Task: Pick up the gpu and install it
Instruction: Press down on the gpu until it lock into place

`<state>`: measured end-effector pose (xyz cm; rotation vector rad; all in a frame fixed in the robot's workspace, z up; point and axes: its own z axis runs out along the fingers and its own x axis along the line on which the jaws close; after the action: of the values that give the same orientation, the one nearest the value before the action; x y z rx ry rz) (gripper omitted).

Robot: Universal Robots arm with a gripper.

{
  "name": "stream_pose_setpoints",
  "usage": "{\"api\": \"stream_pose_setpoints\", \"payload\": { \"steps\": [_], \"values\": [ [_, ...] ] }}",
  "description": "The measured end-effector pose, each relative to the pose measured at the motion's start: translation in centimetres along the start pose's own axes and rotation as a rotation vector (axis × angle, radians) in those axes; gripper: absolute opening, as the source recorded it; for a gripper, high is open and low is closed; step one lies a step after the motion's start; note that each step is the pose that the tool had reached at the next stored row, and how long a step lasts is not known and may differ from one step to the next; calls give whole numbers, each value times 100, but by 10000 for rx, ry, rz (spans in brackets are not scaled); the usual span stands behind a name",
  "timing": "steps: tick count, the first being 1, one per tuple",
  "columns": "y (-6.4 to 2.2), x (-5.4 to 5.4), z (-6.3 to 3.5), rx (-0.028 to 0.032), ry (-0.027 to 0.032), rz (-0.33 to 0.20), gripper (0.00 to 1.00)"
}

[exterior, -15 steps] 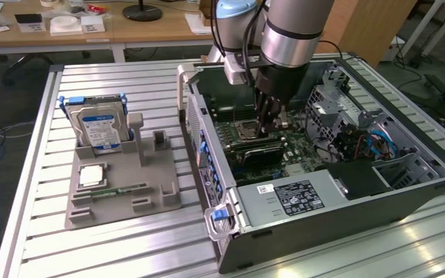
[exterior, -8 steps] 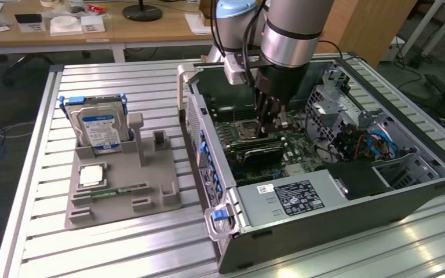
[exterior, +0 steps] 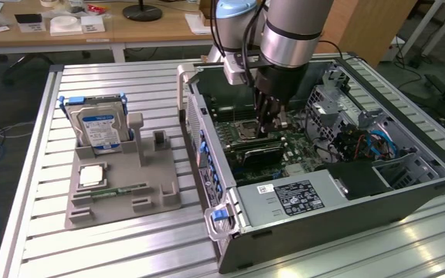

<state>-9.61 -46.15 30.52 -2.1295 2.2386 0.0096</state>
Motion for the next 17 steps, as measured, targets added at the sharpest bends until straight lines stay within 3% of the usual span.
{"api": "stream_pose_setpoints", "payload": {
  "steps": [5, 8, 17],
  "values": [
    [1, 0, 2, 1, -1, 1, 11],
    [2, -1, 18, 2, -34, 4, 11],
    [3, 20, 60, 6, -34, 2, 11]
  ]
}}
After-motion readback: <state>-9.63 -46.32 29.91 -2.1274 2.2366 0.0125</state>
